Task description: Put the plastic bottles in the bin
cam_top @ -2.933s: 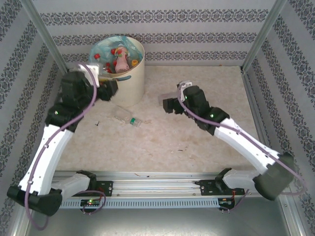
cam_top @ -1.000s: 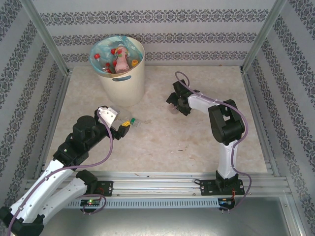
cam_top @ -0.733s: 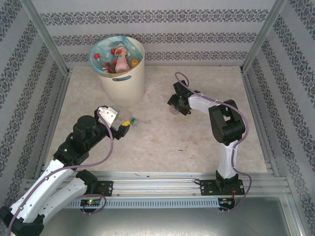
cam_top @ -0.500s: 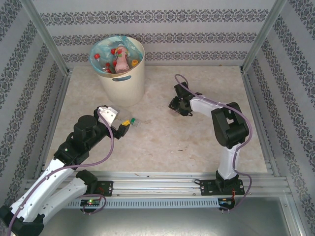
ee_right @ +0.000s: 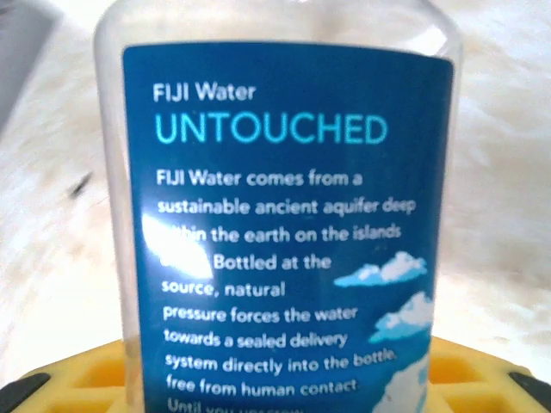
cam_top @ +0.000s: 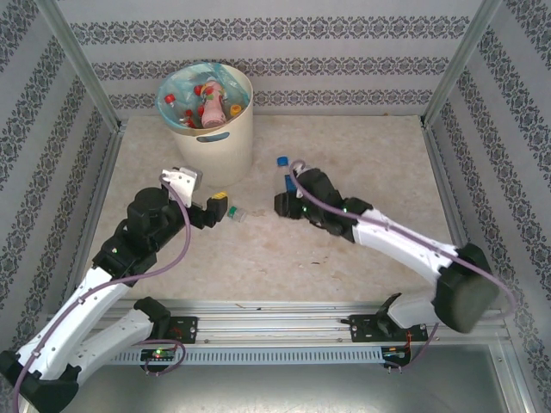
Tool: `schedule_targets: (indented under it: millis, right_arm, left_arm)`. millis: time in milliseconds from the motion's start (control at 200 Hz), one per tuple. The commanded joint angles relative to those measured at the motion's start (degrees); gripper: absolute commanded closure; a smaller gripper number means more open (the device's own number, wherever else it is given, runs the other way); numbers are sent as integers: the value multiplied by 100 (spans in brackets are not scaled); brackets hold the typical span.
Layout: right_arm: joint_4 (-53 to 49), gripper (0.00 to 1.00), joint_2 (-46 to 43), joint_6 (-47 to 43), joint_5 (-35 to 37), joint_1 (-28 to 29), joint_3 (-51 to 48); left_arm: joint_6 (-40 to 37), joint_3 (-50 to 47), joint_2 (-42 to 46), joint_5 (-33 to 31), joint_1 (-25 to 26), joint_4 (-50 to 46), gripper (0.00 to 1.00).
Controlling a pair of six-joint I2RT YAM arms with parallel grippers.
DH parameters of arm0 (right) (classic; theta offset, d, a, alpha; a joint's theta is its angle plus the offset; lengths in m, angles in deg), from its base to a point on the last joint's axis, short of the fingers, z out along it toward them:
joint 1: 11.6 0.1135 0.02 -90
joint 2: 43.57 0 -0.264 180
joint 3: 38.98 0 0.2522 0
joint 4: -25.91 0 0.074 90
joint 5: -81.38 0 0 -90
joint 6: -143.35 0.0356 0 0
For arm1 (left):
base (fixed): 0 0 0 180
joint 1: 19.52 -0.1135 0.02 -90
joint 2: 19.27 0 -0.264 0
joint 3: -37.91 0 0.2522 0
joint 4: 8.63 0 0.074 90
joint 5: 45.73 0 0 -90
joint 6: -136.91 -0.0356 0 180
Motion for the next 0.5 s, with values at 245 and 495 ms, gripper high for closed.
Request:
schedule_targets:
  millis: [245,495]
  right_arm:
    - [988,52,-1412,-1030,74,1100,-621]
    - [1122,52,-1512,-1165,-517,1164,-614]
  left_arm:
    - [1899,976,-494,1430,51,123,13]
    - [2723,1262,-1126,2377,53,450,28]
